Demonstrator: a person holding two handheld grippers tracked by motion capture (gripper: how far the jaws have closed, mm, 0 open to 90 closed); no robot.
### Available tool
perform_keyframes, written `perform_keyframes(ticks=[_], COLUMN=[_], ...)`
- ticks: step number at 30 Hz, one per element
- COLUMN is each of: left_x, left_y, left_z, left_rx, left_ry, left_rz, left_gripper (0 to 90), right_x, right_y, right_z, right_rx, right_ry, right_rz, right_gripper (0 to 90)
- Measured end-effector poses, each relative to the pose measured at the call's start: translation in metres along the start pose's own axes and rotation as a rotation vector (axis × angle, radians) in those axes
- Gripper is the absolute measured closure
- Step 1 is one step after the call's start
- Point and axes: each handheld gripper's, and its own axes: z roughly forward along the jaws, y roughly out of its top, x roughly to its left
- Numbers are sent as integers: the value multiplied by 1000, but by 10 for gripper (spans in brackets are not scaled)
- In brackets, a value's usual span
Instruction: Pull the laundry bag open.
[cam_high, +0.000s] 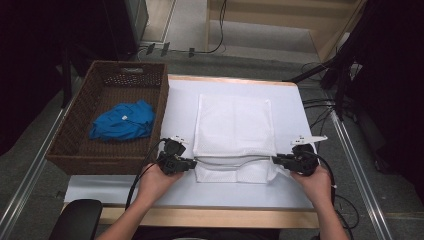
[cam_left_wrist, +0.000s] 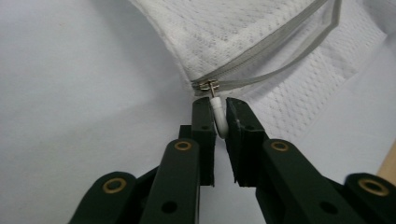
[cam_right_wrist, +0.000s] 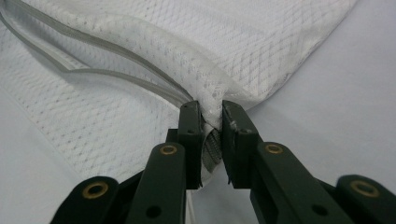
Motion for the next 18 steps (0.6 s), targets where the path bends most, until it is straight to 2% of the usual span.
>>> perform_keyframes(ticks=[2,5,12,16,18], left_x=[-1,-1,1,0,-1], left_y=[0,1,1,2,2], left_z=[-1,-3,-7,-14,-17], left_rx=[-4,-14,-30,-71,-91], left_ry=[-9,-28,-26,-52,-48], left_rz=[6,13,38,42,42], left_gripper=[794,749,670,603,571], right_x=[0,1,0,1,4], right_y=[0,1,3,5,6], right_z=[1,0,-4,-7,-8], right_rx=[14,14,-26,-47,-50], right_ry=[0,-15,-13,-17,-22], right_rz=[2,7,-5,2,-1], right_gripper=[802,753,611,558,548])
